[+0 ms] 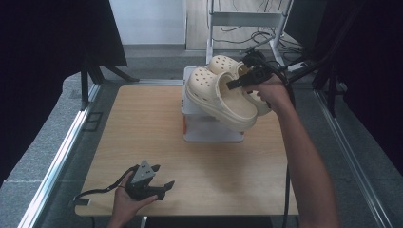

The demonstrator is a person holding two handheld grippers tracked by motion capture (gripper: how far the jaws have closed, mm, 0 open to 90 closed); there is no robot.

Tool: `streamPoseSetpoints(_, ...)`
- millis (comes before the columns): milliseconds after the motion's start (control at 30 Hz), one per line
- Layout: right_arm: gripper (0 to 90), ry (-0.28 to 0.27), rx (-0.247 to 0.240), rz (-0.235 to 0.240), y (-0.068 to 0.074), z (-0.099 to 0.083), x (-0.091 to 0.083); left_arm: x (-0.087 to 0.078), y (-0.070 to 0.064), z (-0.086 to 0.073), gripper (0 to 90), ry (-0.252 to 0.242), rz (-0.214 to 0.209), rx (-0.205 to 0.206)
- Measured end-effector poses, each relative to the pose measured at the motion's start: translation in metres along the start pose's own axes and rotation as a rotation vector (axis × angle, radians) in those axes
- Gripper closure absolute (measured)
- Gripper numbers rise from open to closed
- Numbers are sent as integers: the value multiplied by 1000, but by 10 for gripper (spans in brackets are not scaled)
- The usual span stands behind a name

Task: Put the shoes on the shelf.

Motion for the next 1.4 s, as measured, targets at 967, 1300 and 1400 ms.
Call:
streamPoseSetpoints(967,663,-2,226,-169,-20,55,60,-2,1,0,220,-5,-2,6)
streamPoseSetpoints(1300,662,-40,372,-263,-23,62,73,-1,5,6,221,-20,-16,13)
streamPoseSetpoints(1400,661,-45,421,-286,-25,63,79,0,6,8,221,-24,-24,13)
Point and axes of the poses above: each handheld gripper's, and its own axes: x roughly forward along the jaws, z roughly out of its top, y roughly to its left, the point moved 9 cm from there along x, roughly forward along the jaws, and after that the axes turned 8 degrees about y, right-handed, at the moved point
